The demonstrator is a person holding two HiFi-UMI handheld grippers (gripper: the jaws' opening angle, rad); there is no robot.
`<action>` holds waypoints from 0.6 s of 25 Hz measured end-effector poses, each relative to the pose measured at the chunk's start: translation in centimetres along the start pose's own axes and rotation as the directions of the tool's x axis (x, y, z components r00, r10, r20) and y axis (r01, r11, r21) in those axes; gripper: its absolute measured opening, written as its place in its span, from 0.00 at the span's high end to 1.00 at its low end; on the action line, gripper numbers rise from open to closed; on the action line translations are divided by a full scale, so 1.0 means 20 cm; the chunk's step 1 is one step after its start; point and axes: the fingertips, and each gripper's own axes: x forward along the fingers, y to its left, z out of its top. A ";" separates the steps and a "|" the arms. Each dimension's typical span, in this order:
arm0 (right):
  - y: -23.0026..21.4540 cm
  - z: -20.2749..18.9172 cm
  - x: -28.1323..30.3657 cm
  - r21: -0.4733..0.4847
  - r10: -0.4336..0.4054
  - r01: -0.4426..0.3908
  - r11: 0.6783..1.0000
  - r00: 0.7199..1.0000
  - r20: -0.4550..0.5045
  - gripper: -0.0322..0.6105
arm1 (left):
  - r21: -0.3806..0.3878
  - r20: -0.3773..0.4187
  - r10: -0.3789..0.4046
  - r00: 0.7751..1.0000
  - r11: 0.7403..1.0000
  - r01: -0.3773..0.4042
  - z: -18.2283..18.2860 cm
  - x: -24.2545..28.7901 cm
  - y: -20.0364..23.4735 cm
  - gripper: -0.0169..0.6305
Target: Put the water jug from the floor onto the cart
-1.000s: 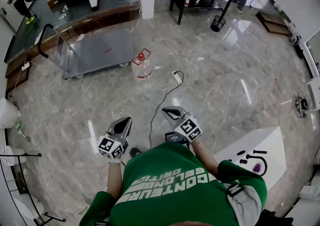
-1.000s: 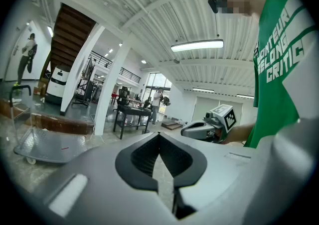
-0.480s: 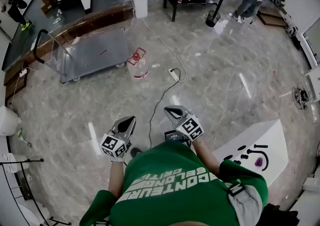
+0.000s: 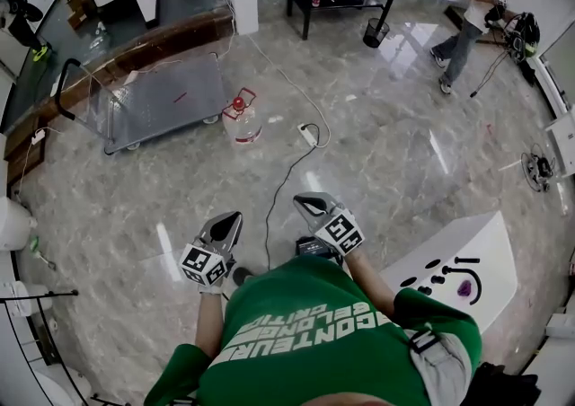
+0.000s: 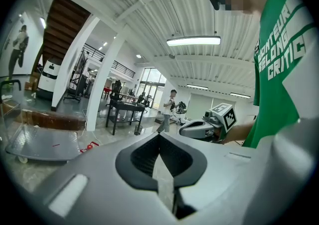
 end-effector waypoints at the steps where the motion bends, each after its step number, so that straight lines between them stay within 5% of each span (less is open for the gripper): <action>1: 0.00 0.00 0.00 -0.002 0.002 -0.002 1.000 1.000 0.000 0.96 | 0.000 -0.001 0.000 1.000 1.000 0.000 0.00 0.01 0.00 0.96; 15: -0.18 -0.15 -0.10 0.038 -0.026 0.027 0.999 1.000 -0.016 0.96 | 0.001 -0.036 -0.016 0.999 1.000 0.016 -0.04 0.21 -0.08 0.96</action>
